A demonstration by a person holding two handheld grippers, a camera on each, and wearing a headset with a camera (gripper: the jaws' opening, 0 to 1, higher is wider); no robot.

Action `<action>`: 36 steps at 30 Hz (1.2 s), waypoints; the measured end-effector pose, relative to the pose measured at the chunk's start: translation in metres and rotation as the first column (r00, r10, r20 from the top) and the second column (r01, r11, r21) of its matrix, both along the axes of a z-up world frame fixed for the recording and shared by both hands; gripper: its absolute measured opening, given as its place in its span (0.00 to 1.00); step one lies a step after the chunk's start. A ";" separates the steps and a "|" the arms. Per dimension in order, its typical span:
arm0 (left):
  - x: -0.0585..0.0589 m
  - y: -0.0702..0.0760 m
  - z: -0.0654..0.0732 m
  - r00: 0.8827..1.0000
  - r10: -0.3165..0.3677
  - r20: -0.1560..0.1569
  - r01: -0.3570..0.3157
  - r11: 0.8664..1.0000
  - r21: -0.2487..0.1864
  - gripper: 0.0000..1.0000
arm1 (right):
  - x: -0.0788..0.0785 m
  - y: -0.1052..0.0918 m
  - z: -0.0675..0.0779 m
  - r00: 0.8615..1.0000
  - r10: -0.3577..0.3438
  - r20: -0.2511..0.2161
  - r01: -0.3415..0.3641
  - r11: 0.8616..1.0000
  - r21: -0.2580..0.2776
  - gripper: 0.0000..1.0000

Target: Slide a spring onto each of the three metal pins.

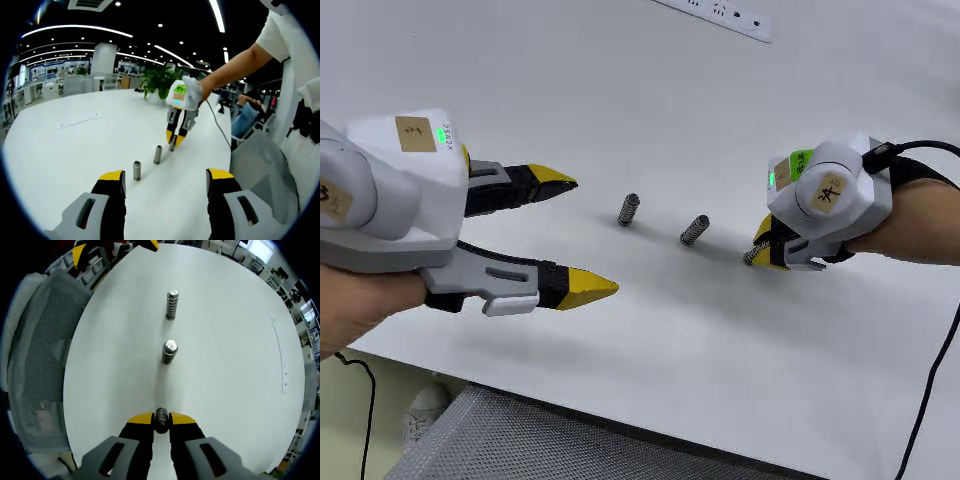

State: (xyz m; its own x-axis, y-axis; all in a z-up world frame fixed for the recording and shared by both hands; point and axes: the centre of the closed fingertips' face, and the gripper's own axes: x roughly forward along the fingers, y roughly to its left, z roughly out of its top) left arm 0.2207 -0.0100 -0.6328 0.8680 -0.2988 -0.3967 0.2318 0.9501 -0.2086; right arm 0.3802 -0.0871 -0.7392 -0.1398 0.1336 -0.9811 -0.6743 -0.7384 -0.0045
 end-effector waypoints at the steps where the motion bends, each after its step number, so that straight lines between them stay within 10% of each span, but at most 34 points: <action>1: 0.000 0.000 0.000 1.000 -0.001 0.000 0.001 1.000 0.001 0.66 | 0.000 0.000 0.000 1.000 0.001 -0.002 -0.001 1.000 0.002 0.13; 11: -0.002 -0.001 0.001 1.000 -0.018 -0.008 0.018 1.000 0.025 0.70 | 0.003 0.002 0.016 0.997 -0.067 -0.039 0.069 0.995 0.071 0.23; 17: -0.003 -0.001 0.002 0.999 -0.033 -0.017 0.034 0.999 0.040 0.74 | 0.004 -0.003 0.046 0.977 -0.177 -0.120 0.194 0.970 0.148 0.29; 26: -0.006 0.005 -0.002 0.999 -0.038 -0.039 0.041 0.996 0.076 0.91 | 0.009 -0.031 0.079 0.900 -0.329 -0.287 0.407 0.870 0.279 0.55; 32: -0.006 0.004 -0.007 0.997 -0.054 -0.060 0.059 0.995 0.086 0.96 | 0.019 -0.060 0.086 0.796 -0.439 -0.417 0.588 0.724 0.361 0.67; 36: -0.007 0.006 -0.008 0.996 -0.058 -0.073 0.065 0.993 0.094 1.00 | 0.023 -0.079 0.081 0.760 -0.461 -0.458 0.638 0.663 0.392 0.79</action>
State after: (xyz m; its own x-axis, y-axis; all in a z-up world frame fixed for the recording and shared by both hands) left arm 0.2141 -0.0044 -0.6412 0.8180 -0.3080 -0.4858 0.2782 0.9511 -0.1345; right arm 0.4027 -0.1665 -0.6581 -0.1415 0.7317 -0.6668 -0.9843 -0.1757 0.0161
